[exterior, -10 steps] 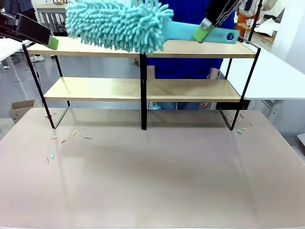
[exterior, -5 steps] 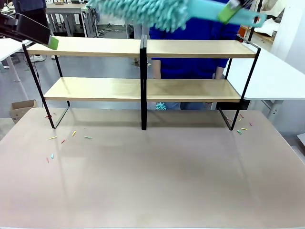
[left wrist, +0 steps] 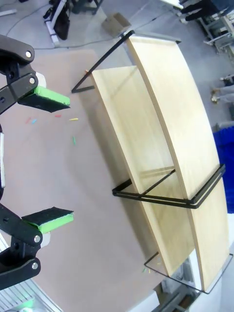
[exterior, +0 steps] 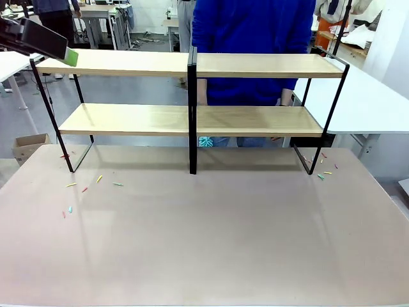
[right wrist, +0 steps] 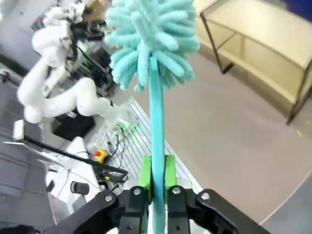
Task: Clean the shelves.
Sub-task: Clean another randomly selected level of the Shelf with the Duster, then place the Duster on the table.
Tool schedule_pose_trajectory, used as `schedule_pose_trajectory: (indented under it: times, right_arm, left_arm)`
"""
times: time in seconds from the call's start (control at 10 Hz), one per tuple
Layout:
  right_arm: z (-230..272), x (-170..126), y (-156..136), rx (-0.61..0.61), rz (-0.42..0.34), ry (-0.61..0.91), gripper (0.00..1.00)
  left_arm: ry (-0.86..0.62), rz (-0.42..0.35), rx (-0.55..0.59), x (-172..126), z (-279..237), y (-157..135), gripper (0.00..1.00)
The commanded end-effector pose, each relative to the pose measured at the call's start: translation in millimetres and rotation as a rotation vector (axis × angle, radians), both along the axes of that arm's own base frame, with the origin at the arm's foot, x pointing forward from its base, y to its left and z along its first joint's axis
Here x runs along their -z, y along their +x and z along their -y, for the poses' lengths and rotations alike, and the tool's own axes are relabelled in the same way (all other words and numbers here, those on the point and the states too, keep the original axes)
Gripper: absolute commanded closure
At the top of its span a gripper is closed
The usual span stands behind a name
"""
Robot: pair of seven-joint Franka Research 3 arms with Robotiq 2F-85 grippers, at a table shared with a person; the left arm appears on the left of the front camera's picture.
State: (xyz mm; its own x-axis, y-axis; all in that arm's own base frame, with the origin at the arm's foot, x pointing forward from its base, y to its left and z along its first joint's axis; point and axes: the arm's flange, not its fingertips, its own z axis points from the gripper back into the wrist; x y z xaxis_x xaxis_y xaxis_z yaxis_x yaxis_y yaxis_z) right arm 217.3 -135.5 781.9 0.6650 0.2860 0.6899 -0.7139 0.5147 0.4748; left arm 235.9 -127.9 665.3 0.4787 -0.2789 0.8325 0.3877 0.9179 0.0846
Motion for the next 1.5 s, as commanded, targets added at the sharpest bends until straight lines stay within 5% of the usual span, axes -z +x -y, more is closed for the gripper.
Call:
schedule_pose_trajectory:
  times: [0.0,0.2,0.4,0.5,1.4]
  right_arm:
    - [50,37,-1,0.036,0.002,0.029,0.87]
    - [91,117,-14,0.034,-0.05,0.103,0.87]
    - [96,170,-12,0.068,0.019,0.251,0.87]
    - [106,122,-23,0.07,-0.058,0.126,0.87]
    - [106,122,-23,0.07,-0.058,0.126,0.87]
  left_arm:
    - [-0.001,0.001,-0.011,0,0,1,0.0]
    - [-0.001,0.001,-0.011,0,0,1,0.0]
    - [-0.001,0.001,-0.011,0,0,1,0.0]
    - [-0.001,0.001,-0.011,0,0,1,0.0]
    - [-0.001,0.001,-0.011,0,0,1,0.0]
